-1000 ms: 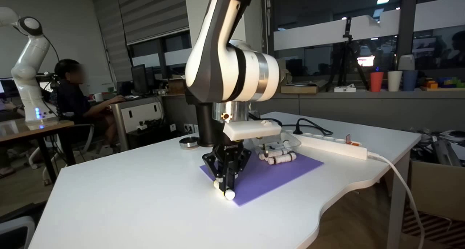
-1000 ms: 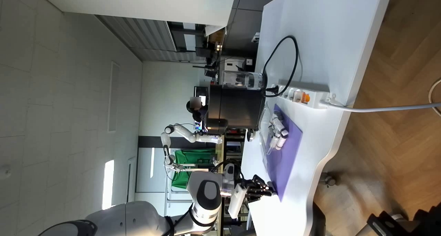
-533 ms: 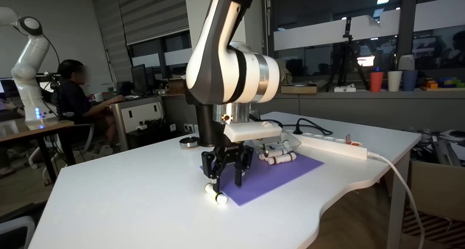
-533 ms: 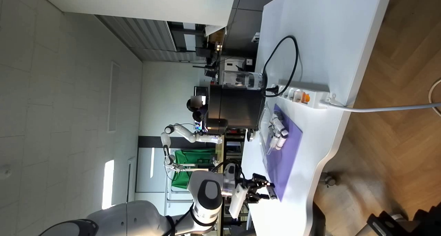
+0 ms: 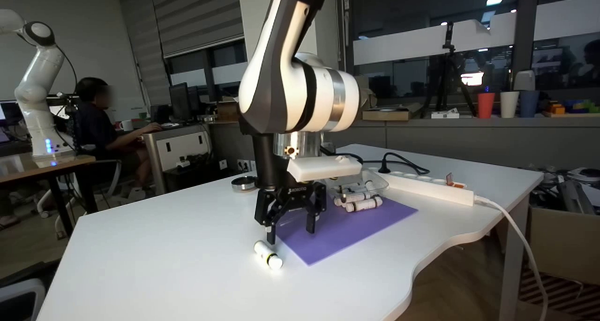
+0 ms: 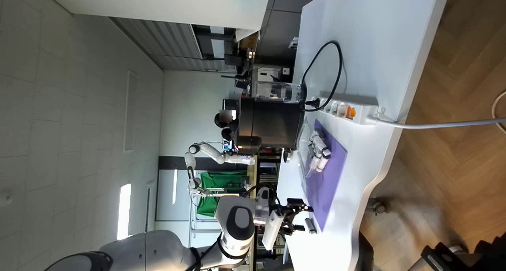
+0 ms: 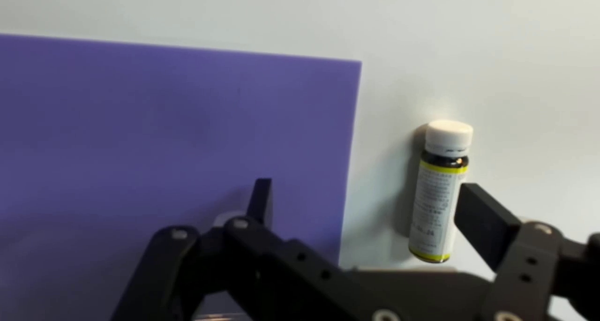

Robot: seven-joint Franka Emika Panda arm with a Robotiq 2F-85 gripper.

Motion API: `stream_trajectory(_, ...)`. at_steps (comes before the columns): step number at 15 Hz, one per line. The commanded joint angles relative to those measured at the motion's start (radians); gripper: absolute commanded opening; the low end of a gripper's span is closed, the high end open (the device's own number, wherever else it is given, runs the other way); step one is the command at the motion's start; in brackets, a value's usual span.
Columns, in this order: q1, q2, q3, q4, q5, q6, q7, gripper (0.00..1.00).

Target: Remove the white object from the plastic container.

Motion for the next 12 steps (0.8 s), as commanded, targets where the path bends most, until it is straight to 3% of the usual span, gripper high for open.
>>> stream_trajectory(1,-0.041,0.012,0.055,0.023,0.009,-0.012,-0.023,1.00)
stream_trajectory(11,-0.063,0.022,0.131,0.037,0.003,-0.048,-0.087,1.00)
stream_trajectory(12,-0.040,0.022,0.108,0.016,-0.005,-0.011,-0.066,1.00)
